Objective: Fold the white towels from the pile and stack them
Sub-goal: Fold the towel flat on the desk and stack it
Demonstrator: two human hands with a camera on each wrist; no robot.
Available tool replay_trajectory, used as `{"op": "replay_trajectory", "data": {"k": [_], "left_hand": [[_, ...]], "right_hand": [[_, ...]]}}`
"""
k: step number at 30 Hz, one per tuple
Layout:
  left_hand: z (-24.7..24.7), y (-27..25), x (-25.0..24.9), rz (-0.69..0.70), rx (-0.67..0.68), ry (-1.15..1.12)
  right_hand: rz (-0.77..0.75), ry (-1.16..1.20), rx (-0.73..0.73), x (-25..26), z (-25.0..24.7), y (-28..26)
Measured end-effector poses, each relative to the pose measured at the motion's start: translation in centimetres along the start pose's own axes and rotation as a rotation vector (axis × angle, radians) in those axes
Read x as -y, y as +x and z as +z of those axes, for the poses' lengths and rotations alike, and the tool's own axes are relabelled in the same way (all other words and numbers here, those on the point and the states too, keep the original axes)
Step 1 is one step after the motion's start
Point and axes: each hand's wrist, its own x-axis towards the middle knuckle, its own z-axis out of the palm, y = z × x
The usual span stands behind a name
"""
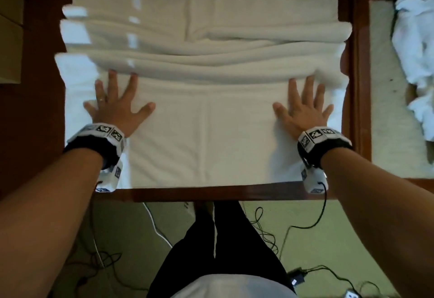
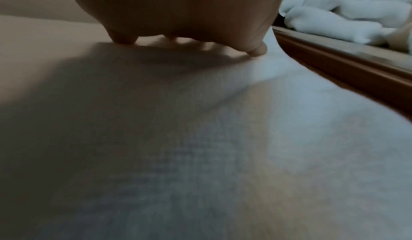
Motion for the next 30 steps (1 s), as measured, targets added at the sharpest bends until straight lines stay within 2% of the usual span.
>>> {"op": "replay_trajectory", "data": {"k": [2, 5, 7, 10, 14, 16, 19, 21, 23, 28, 30], "left_hand": [[0.4, -1.5, 0.4, 0.033, -0.079, -0.057], [3.5, -6.8, 2.4, 0.074, -0.192, -0.069], [6.7, -11.0, 5.0, 0.075, -0.146, -0.019], [10.3, -14.6, 9.0, 0.047, -0.040, 0.099], [10.5, -14.6, 9.0, 0.075, -0.113, 0.045], [10.8, -14.5, 8.5, 0.154, -0.141, 0.095], [12.2, -14.9, 8.6, 0.300, -0.138, 0.250], [12.8, -15.1, 8.9, 0.336, -0.173, 0.314], [12.9, -15.6, 9.0, 0.335, -0.209, 0.326], [13.6, -18.0, 10.0, 0.365, -0.230, 0.366], [12.8, -18.5, 10.6, 0.359, -0.217, 0.370]], "right_hand": [[0.005, 0.016, -0.010, -0.3, 0.4, -1.8], [-0.008, -0.009, -0.095, -1.8, 3.2, -7.2], [-0.020, -0.038, -0.079, -4.0, 6.1, -11.5], [-0.035, -0.103, -0.023, -7.6, 9.4, -15.1], [-0.097, -0.134, -0.104, -8.3, 9.4, -15.2], [-0.219, -0.207, -0.160, -7.4, 9.5, -15.7], [-0.384, -0.343, -0.116, -6.1, 10.7, -16.2], [-0.354, -0.353, -0.091, -5.5, 11.7, -16.1], [-0.309, -0.321, -0.131, -5.3, 12.5, -16.2], [-0.409, -0.249, -0.282, -7.6, 12.9, -18.4], [-0.402, -0.234, -0.348, -8.4, 12.0, -18.4]]}}
